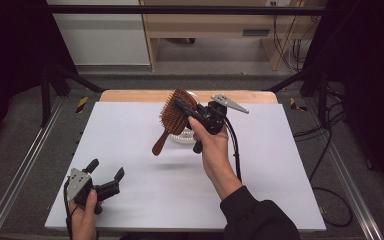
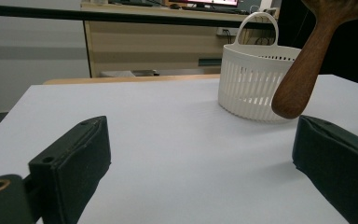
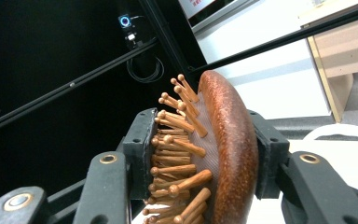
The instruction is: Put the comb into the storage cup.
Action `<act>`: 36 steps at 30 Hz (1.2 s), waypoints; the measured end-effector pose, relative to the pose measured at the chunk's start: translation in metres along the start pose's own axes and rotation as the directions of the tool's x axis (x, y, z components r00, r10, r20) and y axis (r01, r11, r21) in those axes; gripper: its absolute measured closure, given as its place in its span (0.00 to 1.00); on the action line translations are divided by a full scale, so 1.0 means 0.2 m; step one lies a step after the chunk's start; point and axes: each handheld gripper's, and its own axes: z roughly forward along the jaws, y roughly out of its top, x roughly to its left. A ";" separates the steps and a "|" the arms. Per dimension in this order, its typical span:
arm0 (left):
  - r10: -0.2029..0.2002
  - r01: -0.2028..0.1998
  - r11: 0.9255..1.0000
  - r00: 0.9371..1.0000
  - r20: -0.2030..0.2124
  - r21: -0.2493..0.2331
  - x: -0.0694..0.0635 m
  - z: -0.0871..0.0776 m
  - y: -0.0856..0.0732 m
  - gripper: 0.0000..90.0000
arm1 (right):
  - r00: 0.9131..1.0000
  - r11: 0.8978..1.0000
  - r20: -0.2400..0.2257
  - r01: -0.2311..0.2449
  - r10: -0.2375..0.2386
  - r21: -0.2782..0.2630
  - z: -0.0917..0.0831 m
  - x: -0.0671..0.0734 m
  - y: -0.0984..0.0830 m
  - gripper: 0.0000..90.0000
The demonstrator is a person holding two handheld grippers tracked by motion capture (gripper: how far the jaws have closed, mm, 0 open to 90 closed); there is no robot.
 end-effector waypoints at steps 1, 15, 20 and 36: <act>0.000 0.000 1.000 1.000 0.000 -0.001 0.00 0.00 0.00 0.05 | 1.000 1.000 0.000 0.001 -0.001 -0.001 0.00 0.00 0.01 0.57; 0.004 -0.004 1.000 1.000 -0.010 0.003 0.00 0.00 -0.01 0.05 | 1.000 0.999 0.001 0.000 0.000 -0.035 0.05 0.02 0.10 0.57; 0.002 -0.002 1.000 1.000 -0.010 0.004 0.00 0.00 -0.01 0.05 | 1.000 0.999 0.018 0.007 -0.006 -0.043 0.08 0.01 0.15 0.57; 0.015 -0.014 1.000 1.000 -0.003 0.007 0.00 0.01 -0.01 0.05 | 0.996 0.995 0.087 0.032 -0.024 -0.096 0.14 -0.04 0.32 0.57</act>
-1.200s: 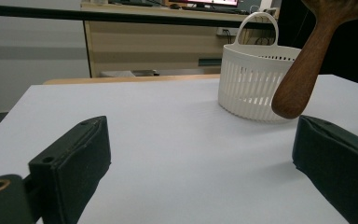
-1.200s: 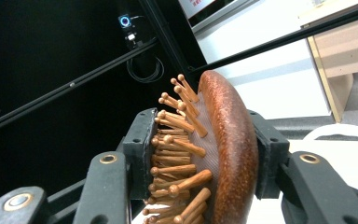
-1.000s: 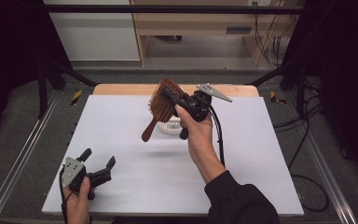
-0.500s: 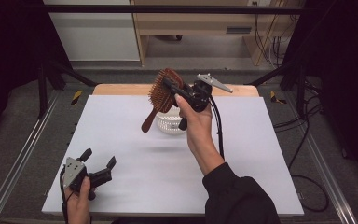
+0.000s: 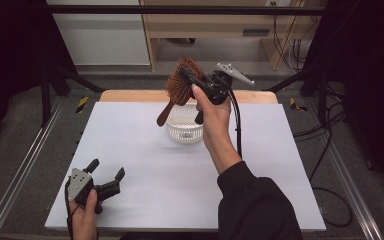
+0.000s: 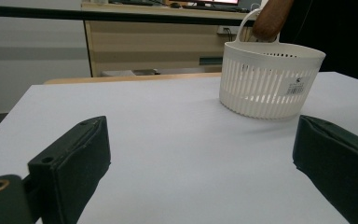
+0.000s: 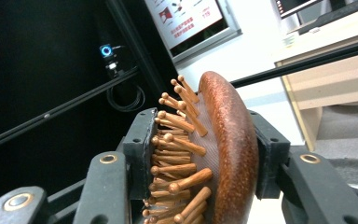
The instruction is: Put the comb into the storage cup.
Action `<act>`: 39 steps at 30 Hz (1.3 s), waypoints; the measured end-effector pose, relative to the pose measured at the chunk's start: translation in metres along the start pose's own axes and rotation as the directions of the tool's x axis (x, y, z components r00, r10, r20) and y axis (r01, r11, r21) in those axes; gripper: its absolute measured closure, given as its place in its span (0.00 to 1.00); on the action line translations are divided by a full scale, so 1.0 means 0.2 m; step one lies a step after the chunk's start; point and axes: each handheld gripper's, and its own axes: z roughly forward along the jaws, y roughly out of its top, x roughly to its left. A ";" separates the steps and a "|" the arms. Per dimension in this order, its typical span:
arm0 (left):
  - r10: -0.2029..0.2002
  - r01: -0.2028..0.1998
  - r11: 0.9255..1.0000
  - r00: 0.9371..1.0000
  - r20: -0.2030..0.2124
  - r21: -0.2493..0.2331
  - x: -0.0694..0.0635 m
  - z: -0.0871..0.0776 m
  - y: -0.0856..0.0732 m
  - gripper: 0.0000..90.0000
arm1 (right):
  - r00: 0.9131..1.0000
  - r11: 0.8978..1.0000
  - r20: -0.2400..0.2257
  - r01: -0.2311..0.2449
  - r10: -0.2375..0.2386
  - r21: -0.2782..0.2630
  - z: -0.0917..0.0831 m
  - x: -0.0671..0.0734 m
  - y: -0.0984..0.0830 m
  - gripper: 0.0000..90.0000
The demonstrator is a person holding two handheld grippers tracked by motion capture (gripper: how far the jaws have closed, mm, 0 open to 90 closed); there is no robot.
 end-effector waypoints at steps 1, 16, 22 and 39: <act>0.000 0.000 1.000 1.000 0.000 0.001 0.00 0.00 0.00 0.05 | 1.000 1.000 0.006 -0.008 0.008 -0.009 0.00 -0.01 0.01 0.57; -0.003 0.003 1.000 1.000 0.001 -0.005 0.01 0.00 0.00 0.05 | 0.998 0.999 0.059 -0.012 0.014 -0.047 0.04 -0.07 0.07 0.57; -0.011 0.010 1.000 1.000 -0.016 -0.014 0.02 -0.01 0.00 0.02 | 0.998 0.999 0.064 0.000 0.003 -0.045 0.04 -0.07 0.06 0.57; -0.009 0.009 1.000 1.000 -0.010 -0.012 0.02 0.00 0.00 0.02 | 0.997 0.999 0.076 0.009 -0.005 -0.045 0.04 -0.10 0.06 0.56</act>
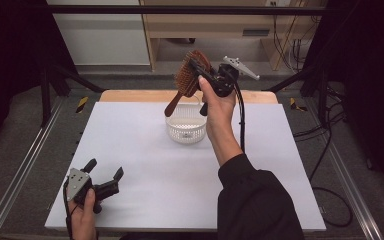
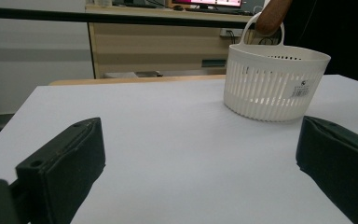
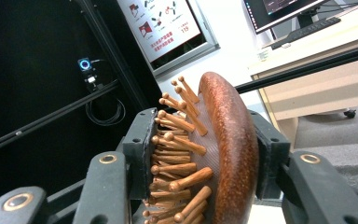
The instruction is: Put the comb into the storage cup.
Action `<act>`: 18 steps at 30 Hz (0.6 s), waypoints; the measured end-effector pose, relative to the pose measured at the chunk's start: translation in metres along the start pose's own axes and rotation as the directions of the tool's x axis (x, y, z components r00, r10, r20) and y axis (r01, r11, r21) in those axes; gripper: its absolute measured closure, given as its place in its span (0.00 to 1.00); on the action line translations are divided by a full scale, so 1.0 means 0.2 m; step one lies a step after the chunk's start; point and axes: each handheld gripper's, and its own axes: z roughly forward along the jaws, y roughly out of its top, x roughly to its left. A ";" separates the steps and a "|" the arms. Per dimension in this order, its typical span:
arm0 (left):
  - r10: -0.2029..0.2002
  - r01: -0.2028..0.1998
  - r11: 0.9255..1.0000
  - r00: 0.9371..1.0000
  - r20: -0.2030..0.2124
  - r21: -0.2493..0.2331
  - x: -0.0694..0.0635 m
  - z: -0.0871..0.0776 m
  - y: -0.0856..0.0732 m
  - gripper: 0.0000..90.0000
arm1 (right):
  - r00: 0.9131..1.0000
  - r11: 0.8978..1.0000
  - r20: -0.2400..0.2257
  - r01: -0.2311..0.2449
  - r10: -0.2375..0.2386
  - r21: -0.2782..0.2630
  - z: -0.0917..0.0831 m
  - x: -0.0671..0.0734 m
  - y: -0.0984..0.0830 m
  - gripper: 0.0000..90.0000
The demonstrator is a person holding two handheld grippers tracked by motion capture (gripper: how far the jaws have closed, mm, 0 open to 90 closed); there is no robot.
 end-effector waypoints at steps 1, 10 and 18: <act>0.000 0.000 1.000 1.000 0.001 0.000 0.00 0.00 0.00 0.02 | 1.000 1.000 -0.001 0.001 -0.001 0.000 0.00 0.00 0.00 0.57; 0.002 -0.002 1.000 1.000 0.009 0.000 0.00 0.00 0.00 0.02 | 1.000 1.000 0.020 0.005 -0.005 -0.016 -0.02 -0.03 0.02 0.56; 0.003 -0.003 1.000 1.000 0.011 0.003 0.00 0.00 0.00 0.02 | 0.999 1.000 0.033 0.006 -0.005 -0.021 -0.03 -0.05 0.03 0.56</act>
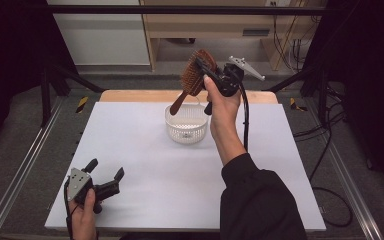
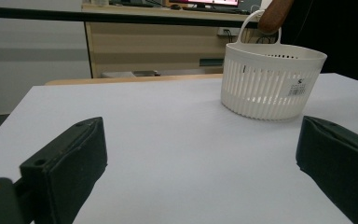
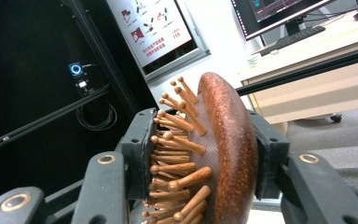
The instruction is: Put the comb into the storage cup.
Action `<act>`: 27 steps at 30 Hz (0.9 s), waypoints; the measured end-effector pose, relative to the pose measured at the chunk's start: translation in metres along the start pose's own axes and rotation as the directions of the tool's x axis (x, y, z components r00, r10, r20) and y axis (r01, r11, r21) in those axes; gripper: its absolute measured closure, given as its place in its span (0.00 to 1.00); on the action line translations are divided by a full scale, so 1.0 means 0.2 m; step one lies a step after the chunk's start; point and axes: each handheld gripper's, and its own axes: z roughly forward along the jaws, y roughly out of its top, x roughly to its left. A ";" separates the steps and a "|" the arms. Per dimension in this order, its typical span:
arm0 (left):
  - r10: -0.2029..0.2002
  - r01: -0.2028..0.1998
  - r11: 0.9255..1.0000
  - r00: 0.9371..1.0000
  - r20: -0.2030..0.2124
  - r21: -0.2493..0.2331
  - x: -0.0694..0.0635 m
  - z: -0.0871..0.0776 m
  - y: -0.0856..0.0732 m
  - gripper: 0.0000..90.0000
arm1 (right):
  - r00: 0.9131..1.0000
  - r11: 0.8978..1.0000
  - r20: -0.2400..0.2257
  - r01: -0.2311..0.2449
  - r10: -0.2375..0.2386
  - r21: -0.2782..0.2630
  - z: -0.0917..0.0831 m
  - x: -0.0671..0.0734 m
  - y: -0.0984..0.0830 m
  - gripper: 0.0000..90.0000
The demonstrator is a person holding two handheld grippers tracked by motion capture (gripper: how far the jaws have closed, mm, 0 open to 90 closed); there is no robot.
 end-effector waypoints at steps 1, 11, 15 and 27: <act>0.000 0.000 1.000 1.000 0.000 0.000 0.00 0.00 0.00 0.02 | 1.000 1.000 0.002 0.001 -0.001 -0.002 0.00 0.00 0.00 0.56; 0.001 -0.001 1.000 1.000 0.002 0.001 0.00 0.00 0.00 0.02 | 1.000 1.000 0.009 0.007 -0.007 -0.003 0.00 -0.02 0.00 0.56; 0.002 -0.002 1.000 1.000 0.003 0.002 0.00 0.00 0.00 0.02 | 1.000 1.000 0.018 -0.001 0.001 -0.005 -0.01 -0.04 -0.01 0.56; 0.003 -0.003 1.000 1.000 0.004 0.003 0.00 0.00 0.00 0.02 | 0.998 1.000 0.056 -0.007 0.006 0.006 -0.02 -0.11 -0.06 0.56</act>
